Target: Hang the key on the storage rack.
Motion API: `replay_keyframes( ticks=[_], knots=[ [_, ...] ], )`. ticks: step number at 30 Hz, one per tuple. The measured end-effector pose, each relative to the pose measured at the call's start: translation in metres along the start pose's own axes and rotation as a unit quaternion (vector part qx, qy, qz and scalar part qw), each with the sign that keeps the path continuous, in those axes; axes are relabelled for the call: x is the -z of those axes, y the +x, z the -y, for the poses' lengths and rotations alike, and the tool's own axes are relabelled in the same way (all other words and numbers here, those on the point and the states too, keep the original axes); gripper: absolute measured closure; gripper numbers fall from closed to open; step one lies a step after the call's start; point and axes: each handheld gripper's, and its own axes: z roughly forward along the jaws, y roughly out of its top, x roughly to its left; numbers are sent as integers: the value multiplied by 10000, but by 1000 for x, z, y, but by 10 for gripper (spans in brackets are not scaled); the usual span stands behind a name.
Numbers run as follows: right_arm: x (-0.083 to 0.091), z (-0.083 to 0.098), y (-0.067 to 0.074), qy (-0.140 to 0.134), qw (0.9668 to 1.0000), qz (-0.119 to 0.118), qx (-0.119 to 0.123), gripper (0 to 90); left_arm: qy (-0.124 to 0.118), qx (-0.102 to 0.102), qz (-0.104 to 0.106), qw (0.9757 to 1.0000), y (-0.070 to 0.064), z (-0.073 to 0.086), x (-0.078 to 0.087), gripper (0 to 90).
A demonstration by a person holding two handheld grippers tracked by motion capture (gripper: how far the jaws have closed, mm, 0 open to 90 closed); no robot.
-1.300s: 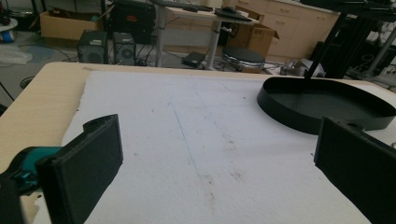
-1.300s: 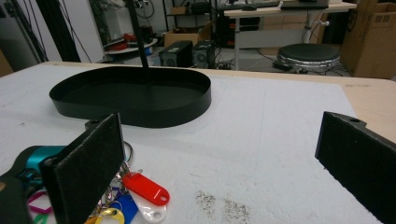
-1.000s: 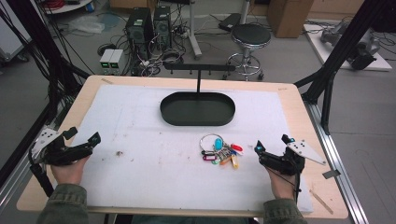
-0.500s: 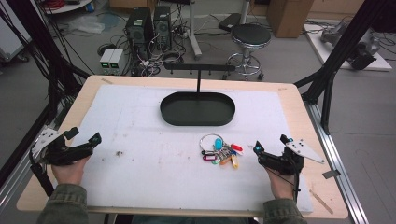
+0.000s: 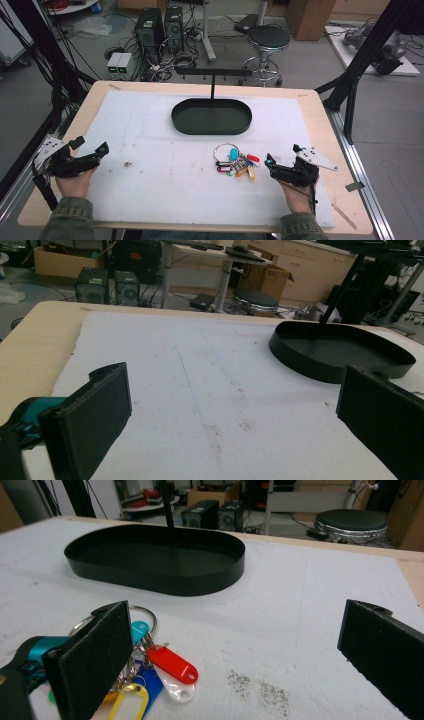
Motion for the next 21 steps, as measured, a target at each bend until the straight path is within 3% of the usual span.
replay_keyframes(
  ticks=[21],
  knots=[
    [-15, -1, 22, 459, 9972, -444, 377, 4, 11, 12, 51, 10000, -2, 0, 0, 17]
  ],
)
